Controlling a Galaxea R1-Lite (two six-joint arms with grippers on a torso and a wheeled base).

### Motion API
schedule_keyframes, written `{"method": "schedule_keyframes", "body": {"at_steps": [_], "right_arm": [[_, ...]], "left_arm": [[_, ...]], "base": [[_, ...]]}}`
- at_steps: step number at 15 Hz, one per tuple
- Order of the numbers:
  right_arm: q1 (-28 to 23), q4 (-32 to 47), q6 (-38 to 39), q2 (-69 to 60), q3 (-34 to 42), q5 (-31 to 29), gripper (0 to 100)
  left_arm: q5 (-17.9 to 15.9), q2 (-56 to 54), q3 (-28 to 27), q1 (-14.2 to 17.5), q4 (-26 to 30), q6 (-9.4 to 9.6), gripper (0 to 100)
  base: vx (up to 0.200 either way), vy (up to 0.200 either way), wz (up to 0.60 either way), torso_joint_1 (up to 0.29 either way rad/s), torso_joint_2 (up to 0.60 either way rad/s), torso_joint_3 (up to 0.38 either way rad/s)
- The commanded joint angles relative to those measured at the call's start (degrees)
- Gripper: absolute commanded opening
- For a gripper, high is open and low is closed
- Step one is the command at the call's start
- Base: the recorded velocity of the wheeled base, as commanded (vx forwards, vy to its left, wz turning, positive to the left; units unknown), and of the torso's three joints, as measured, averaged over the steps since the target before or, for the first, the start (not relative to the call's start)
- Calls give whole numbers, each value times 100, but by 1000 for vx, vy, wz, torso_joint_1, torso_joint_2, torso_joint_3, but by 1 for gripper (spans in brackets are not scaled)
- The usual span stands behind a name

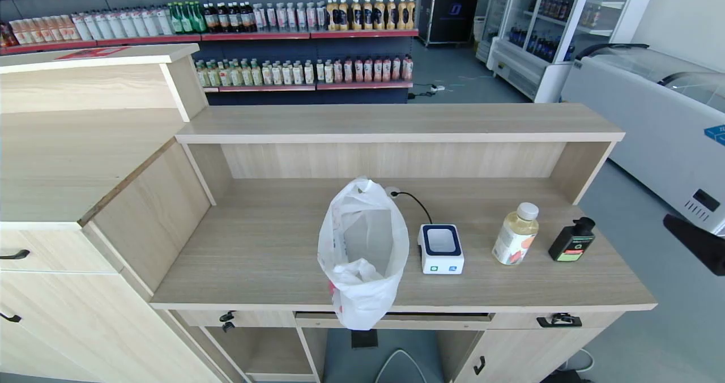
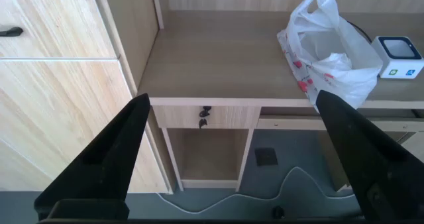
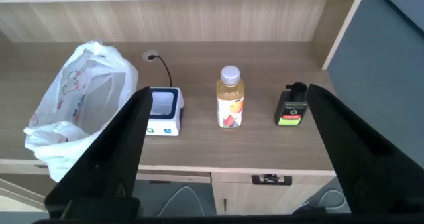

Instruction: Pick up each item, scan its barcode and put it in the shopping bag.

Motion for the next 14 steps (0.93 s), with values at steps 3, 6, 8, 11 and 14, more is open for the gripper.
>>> {"method": "schedule_keyframes", "body": {"at_steps": [3, 6, 8, 11, 14], "right_arm": [[-618, -2804, -105, 3813, 150, 61, 100], [-636, -2936, -166, 4833, -227, 61, 100], [-733, -3288, -588, 5404, -438, 79, 100], [-847, -3657, -1027, 6098, -641, 141, 100], [-750, -3657, -1098, 6564, -966, -53, 100]], "left_arm": [[1, -1, 1, 0, -1, -2, 100], [1, -1, 1, 0, -1, -2, 100], [1, -1, 1, 0, -1, -2, 100], [1, -1, 1, 0, -1, -2, 100], [1, -1, 1, 0, -1, -2, 100]], "base": [[0, 0, 0, 0, 0, 0], [0, 0, 0, 0, 0, 0], [0, 0, 0, 0, 0, 0], [0, 0, 0, 0, 0, 0], [0, 0, 0, 0, 0, 0]]}}
